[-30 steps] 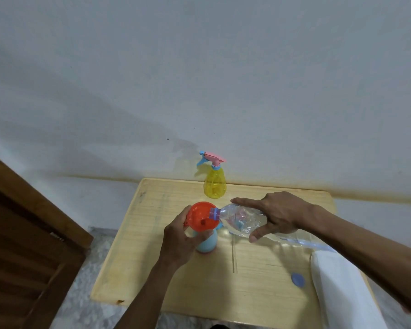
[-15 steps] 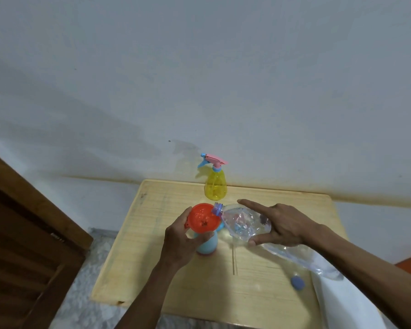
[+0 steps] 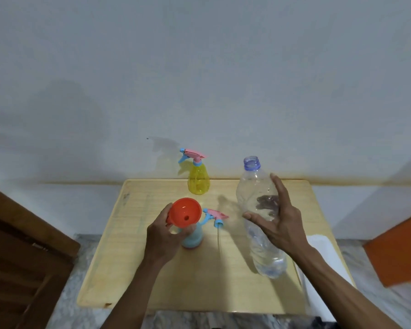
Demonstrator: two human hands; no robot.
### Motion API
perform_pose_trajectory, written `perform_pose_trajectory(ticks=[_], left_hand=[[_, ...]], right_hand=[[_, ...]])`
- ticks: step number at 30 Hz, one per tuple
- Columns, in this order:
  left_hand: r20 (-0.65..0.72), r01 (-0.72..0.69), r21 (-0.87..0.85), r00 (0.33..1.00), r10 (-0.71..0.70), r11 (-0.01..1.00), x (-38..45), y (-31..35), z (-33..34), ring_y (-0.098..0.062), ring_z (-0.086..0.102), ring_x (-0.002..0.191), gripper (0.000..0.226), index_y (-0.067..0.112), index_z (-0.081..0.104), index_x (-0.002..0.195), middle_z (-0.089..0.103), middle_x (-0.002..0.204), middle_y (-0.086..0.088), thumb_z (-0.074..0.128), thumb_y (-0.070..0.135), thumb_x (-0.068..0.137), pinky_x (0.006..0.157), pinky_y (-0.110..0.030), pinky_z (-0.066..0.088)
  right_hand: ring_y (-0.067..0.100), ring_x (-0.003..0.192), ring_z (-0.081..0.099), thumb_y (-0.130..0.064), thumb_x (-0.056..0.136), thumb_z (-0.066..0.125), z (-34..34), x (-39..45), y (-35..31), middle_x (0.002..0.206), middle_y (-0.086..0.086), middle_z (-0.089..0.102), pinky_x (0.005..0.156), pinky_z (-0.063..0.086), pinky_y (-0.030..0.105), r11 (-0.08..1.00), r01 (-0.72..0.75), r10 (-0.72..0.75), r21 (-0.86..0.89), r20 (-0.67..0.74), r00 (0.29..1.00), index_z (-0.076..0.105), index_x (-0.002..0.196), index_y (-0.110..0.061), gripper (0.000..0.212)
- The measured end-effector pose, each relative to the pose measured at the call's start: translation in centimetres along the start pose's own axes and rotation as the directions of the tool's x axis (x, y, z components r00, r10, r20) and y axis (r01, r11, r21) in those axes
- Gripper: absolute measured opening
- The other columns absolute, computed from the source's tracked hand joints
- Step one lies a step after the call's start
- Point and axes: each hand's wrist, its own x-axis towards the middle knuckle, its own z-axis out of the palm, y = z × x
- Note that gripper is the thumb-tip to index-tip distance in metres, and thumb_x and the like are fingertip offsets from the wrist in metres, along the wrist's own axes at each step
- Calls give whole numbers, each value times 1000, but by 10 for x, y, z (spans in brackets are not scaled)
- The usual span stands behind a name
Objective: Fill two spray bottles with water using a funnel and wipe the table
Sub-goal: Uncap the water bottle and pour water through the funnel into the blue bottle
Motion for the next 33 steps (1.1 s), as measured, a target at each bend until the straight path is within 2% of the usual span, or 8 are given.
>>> perform_pose_trajectory(ticks=[5, 7, 13, 20, 25, 27, 31, 33], left_hand=[[-18, 62, -58, 998, -63, 996, 1, -3, 6, -11, 65, 111, 84, 16, 55, 138, 66, 120, 5, 94, 26, 64, 94, -28, 56], [-22, 110, -105, 993, -113, 988, 1, -3, 7, -11, 64, 113, 85, 18, 55, 138, 66, 123, 4, 95, 25, 63, 93, -28, 56], [-23, 191, -181, 980, -199, 965, -5, 8, 9, 2, 60, 110, 92, 21, 51, 140, 64, 121, 6, 93, 31, 59, 87, -20, 50], [-85, 166, -121, 981, -177, 979, -11, 19, 16, -16, 59, 113, 81, 14, 51, 140, 63, 120, -1, 91, 20, 70, 89, -22, 49], [-116, 202, -130, 969, -217, 971, -15, 27, 20, -17, 61, 110, 80, 16, 52, 139, 63, 117, -2, 91, 20, 70, 89, -24, 47], [-134, 209, -130, 965, -226, 969, -18, 29, 23, -18, 62, 110, 78, 17, 53, 137, 65, 116, -2, 91, 19, 69, 88, -24, 47], [-166, 227, -104, 956, -242, 968, -21, 32, 27, -19, 62, 107, 71, 18, 56, 133, 65, 109, 1, 91, 18, 71, 89, -28, 46], [-180, 231, -73, 954, -240, 970, -20, 33, 29, -19, 64, 105, 69, 20, 57, 131, 67, 107, 2, 91, 22, 71, 89, -30, 47]], right_hand=[[-9, 94, 64, -56, 57, 85, -1, -16, 8, 101, -12, 67, 78, 43, 6, 991, -82, 97, 102, -156, 983, 20, 144, -58, 108], [-12, 96, 61, -50, 58, 88, -1, -22, 13, 104, -16, 65, 77, 43, 4, 988, -99, 119, 119, -174, 978, 22, 145, -55, 110], [11, 115, 60, -34, 62, 95, -5, -30, 20, 136, -17, 52, 88, 45, 20, 968, -136, 181, 212, -210, 961, 29, 143, -43, 105], [20, 127, 57, -38, 61, 92, -11, -33, 20, 136, -25, 45, 98, 49, 35, 957, -132, 192, 257, -227, 955, 27, 141, -46, 103], [16, 130, 53, -34, 64, 93, -12, -36, 29, 125, -61, 29, 97, 46, 31, 965, -117, 160, 233, -175, 972, 23, 148, -37, 110], [15, 132, 51, -33, 67, 93, -13, -39, 36, 130, -55, 33, 98, 45, 31, 964, -129, 166, 234, -145, 975, 20, 150, -37, 111], [16, 136, 49, -37, 72, 90, -17, -41, 41, 148, -8, 48, 102, 44, 34, 958, -178, 198, 226, -70, 978, 14, 151, -44, 110], [15, 136, 48, -34, 73, 90, -20, -40, 42, 150, 0, 49, 101, 43, 32, 954, -188, 207, 235, -58, 977, 13, 150, -47, 109]])
